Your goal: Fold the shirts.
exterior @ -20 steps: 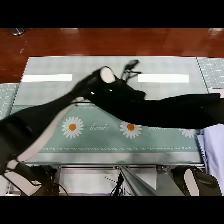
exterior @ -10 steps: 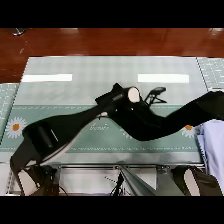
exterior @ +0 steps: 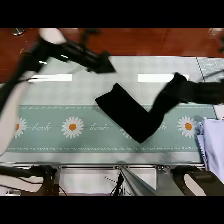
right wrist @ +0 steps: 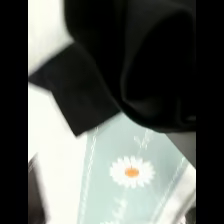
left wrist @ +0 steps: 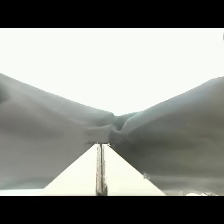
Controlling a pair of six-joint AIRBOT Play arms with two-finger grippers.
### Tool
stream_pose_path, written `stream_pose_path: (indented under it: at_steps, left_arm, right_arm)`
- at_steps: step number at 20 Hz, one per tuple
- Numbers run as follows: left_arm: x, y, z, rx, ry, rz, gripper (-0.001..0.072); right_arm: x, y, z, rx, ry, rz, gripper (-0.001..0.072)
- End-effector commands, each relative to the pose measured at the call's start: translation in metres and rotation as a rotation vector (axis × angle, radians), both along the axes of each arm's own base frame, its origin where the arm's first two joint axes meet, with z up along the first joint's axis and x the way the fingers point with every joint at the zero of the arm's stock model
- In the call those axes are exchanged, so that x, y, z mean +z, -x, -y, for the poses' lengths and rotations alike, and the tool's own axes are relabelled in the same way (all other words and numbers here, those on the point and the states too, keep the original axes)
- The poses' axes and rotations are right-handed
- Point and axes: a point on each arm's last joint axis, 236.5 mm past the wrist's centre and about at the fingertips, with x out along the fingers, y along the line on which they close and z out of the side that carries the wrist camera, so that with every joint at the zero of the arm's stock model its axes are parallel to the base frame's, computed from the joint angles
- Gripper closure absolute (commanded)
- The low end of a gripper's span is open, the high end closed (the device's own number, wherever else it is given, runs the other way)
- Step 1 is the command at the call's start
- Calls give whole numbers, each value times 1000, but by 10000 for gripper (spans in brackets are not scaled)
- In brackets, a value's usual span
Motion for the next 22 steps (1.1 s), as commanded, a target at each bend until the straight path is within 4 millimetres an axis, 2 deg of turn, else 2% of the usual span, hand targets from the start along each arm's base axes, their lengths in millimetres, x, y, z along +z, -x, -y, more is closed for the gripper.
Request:
stream_pose_path:
  at_steps: [1, 3, 5, 8, 10, 11, 12, 13, 14, 16, 18, 20, 21, 22]
  left_arm:
    - [56, -4, -108, 191, -103, 178, 683]
    - [69, 15, -154, 288, -186, 252, 683]
    - [68, 39, -186, 369, -257, 295, 682]
    - [56, 73, -198, 438, -261, 322, 682]
    - [38, 89, -198, 451, -260, 307, 682]
    - [25, 96, -197, 452, -261, 286, 682]
    - [12, 99, -197, 454, -260, 259, 682]
    - [-2, 102, -197, 452, -265, 228, 682]
    - [-15, 103, -197, 452, -270, 199, 682]
    - [-38, 103, -199, 465, -276, 160, 682]
    - [-55, 106, -200, 475, -280, 131, 682]
    - [-68, 111, -200, 471, -286, 99, 682]
    - [-74, 114, -200, 469, -288, 86, 682]
    - [-79, 115, -200, 469, -290, 75, 682]
  right_arm:
    - [-29, -43, -71, 88, -34, -14, 689]
    - [-51, -72, -101, 126, -22, -48, 690]
    - [-74, -99, -126, 154, -13, -80, 690]
    - [-113, -131, -155, 153, -56, -161, 689]
    - [-134, -141, -167, 144, -100, -224, 688]
    - [-144, -143, -170, 138, -112, -250, 644]
    - [-154, -145, -170, 123, -113, -279, 399]
    - [-159, -142, -169, 124, -105, -298, 73]
    - [-159, -138, -165, 144, -94, -310, 83]
    - [-146, -120, -144, 202, -79, -364, 84]
    - [-126, -100, -94, 250, 47, -363, 84]
    - [-107, -86, -13, 171, 312, -315, 84]
    - [-96, -78, 31, 66, 424, -282, 84]
    - [-88, -68, 63, -57, 470, -244, 84]
